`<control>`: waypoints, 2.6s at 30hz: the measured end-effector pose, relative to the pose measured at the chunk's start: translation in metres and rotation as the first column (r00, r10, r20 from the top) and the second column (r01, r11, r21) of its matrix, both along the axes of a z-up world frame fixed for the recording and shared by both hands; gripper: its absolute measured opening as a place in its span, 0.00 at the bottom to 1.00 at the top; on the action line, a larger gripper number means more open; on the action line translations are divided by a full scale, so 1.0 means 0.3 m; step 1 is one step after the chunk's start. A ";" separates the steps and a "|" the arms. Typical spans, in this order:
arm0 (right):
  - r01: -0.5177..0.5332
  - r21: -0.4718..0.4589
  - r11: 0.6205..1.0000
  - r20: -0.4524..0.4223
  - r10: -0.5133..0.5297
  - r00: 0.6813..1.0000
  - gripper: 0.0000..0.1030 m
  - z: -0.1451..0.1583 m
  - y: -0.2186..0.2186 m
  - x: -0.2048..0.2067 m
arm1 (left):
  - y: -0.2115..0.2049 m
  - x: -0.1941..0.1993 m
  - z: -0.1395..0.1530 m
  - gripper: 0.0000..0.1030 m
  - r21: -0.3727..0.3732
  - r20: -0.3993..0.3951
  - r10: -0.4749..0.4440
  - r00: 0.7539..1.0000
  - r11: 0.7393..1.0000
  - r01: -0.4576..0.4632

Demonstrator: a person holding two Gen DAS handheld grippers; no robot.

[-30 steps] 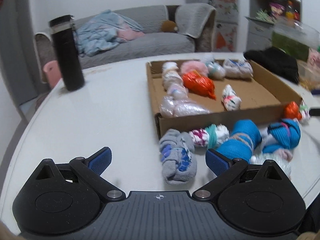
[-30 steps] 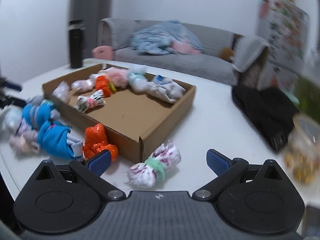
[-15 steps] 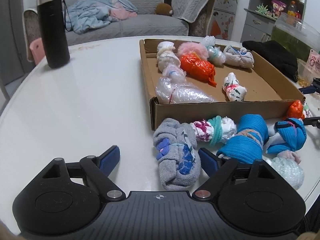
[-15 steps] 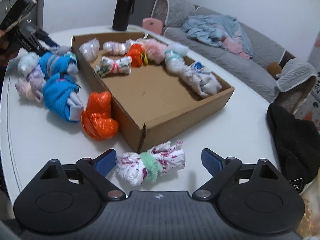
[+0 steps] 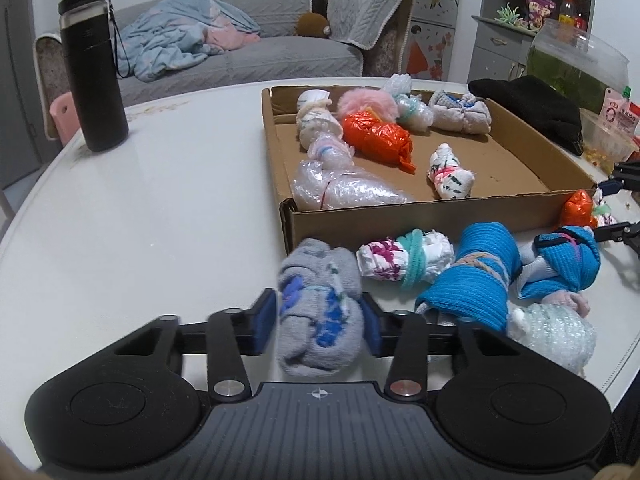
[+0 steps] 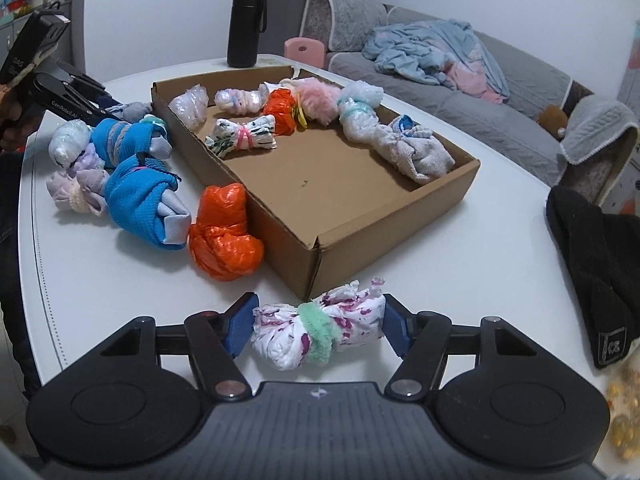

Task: Organize objects
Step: 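Grasp the grey-blue sock roll with the left gripper while the right grasps the pink-print sock roll, then carry both sock rolls into the tray and open both grippers to release them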

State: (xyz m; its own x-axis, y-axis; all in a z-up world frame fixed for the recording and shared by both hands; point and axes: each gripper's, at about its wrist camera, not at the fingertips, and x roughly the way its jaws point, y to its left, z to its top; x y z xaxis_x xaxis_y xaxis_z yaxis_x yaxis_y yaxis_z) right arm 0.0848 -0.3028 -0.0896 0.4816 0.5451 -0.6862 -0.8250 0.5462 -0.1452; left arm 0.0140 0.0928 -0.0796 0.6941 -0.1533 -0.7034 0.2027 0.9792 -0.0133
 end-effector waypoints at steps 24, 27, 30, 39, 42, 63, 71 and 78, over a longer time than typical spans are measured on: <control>0.122 0.090 0.988 0.010 -0.123 0.992 0.58 0.095 -0.090 -0.103 | 0.037 -0.149 0.121 0.43 -0.012 0.050 0.016 0.999 1.000 -0.016; 0.130 0.124 0.984 0.036 -0.135 0.990 0.58 0.153 -0.092 -0.089 | 0.008 -0.129 0.193 0.43 -0.009 0.085 -0.008 0.996 1.000 0.009; 0.133 0.173 0.976 0.053 -0.144 0.988 0.58 0.213 -0.087 -0.066 | -0.038 -0.093 0.258 0.43 0.002 0.120 -0.043 0.992 0.999 0.043; 0.068 0.198 0.978 0.112 -0.092 0.990 0.58 0.332 0.035 0.031 | -0.233 0.096 0.399 0.44 0.030 0.165 -0.159 0.973 0.987 0.156; 0.047 0.191 0.981 0.124 -0.072 0.990 0.58 0.349 0.085 0.072 | -0.311 0.183 0.414 0.44 0.025 0.153 -0.192 0.969 0.981 0.191; -0.012 0.048 0.999 -0.003 0.012 1.000 0.58 0.175 0.306 0.351 | -0.456 0.592 0.154 0.44 -0.008 -0.038 -0.226 0.973 0.974 0.226; -0.073 -0.041 0.996 -0.034 0.072 0.997 0.58 0.109 0.405 0.416 | -0.452 0.648 0.070 0.44 0.007 -0.087 -0.222 0.971 0.975 0.223; -0.111 -0.109 0.988 -0.036 0.107 0.994 0.59 0.062 0.449 0.460 | -0.441 0.676 0.024 0.44 0.019 -0.101 -0.209 0.973 0.977 0.212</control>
